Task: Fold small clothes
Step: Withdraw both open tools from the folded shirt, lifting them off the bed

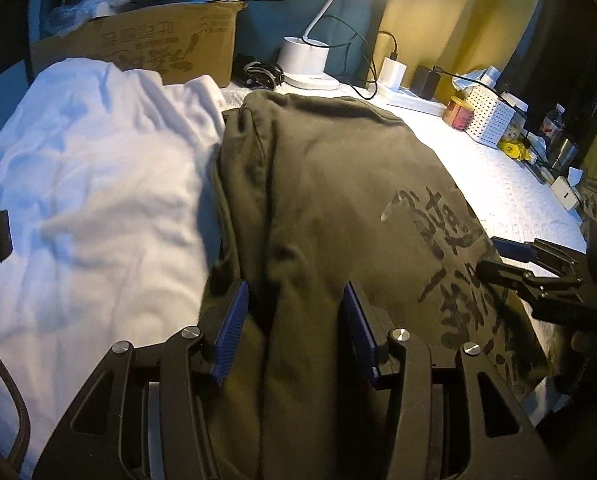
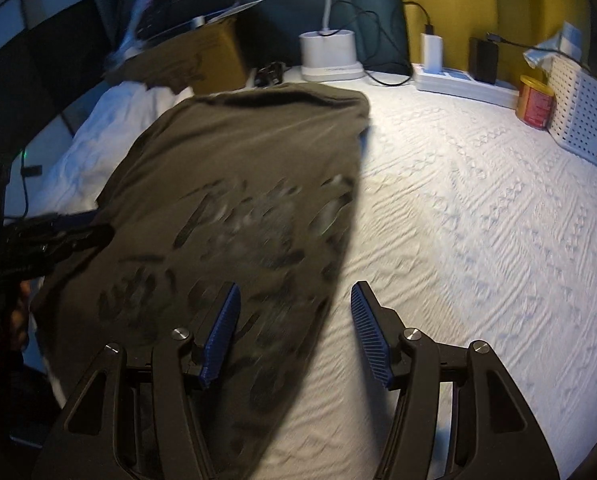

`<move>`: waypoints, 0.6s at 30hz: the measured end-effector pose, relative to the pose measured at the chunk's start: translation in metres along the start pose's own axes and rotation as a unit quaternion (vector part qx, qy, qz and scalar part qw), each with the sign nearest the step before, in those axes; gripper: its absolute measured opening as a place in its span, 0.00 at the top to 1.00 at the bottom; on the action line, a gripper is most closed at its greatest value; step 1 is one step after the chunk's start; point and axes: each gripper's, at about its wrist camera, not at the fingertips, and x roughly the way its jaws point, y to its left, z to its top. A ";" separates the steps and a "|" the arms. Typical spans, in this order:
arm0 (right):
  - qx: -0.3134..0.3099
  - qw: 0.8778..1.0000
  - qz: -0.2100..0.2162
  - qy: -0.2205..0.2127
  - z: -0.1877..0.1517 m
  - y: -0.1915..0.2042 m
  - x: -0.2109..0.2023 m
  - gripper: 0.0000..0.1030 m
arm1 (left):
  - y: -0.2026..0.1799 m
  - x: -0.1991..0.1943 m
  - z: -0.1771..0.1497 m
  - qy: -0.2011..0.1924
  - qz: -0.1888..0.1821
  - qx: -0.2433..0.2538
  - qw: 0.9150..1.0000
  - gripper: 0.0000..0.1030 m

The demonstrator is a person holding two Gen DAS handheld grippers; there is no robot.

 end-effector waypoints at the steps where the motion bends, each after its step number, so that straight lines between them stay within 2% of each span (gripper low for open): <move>1: -0.001 1.000 0.000 0.000 -0.003 0.002 -0.001 0.41 | -0.001 -0.001 -0.002 -0.001 0.003 -0.001 1.000 0.52; 9: 0.006 1.000 0.016 -0.003 -0.023 0.006 -0.017 0.41 | -0.019 -0.032 -0.014 -0.044 -0.003 0.014 0.999 0.52; 14: 0.003 1.000 0.026 -0.008 -0.036 0.008 -0.030 0.41 | -0.039 -0.035 -0.017 -0.047 0.008 0.036 0.998 0.52; 18: 0.010 0.999 0.025 -0.018 -0.045 0.005 -0.041 0.41 | -0.058 -0.032 -0.018 -0.034 -0.008 0.048 0.998 0.52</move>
